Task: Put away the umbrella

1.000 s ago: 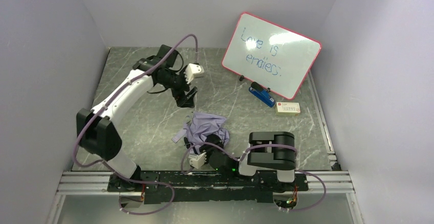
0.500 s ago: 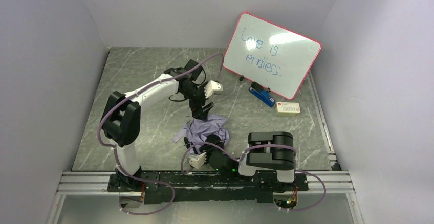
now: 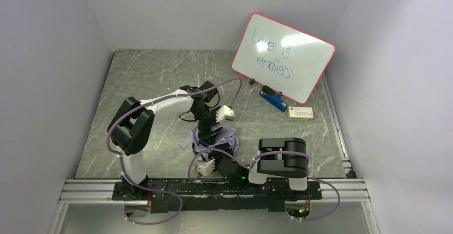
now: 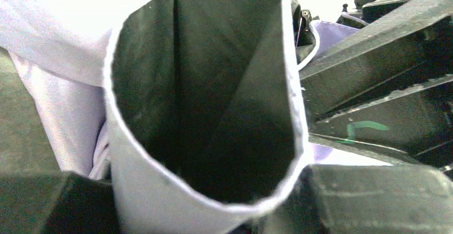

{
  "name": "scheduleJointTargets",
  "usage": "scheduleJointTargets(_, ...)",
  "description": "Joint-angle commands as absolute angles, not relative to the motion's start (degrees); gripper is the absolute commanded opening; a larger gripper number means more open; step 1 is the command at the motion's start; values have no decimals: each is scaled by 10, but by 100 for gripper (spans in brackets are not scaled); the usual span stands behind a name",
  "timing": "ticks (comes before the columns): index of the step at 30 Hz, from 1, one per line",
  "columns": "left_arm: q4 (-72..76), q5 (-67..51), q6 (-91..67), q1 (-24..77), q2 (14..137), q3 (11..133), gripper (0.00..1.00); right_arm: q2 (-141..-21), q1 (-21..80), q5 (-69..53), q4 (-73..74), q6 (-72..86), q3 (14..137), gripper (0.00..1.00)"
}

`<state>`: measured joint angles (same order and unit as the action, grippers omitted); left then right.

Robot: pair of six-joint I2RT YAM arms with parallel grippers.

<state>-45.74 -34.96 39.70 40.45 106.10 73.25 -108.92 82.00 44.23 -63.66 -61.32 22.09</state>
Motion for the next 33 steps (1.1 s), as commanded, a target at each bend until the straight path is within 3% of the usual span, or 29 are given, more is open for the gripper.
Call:
scheduleJointTargets(1,-447,-353,400,409,1087,712,97,-1117,822,440,-561,-591,210,11)
scheduleJointTargets(10,-446,-316,412,433,1132,711,97,-1117,821,446,-573,-593,210,12)
scheduleJointTargets(12,-442,-296,411,442,1134,704,88,-1117,820,450,-583,-595,212,13)
scheduleJointTargets(15,-440,-275,406,446,1142,698,61,-1112,820,456,-598,-599,215,18)
scheduleJointTargets(22,-430,-229,399,447,1142,687,20,-1051,822,485,-606,-606,219,49)
scheduleJointTargets(28,-404,-180,377,440,1140,689,5,-890,832,421,-360,-456,231,66)
scheduleJointTargets(33,-395,-136,347,409,1164,742,5,-771,833,306,-187,-337,236,69)
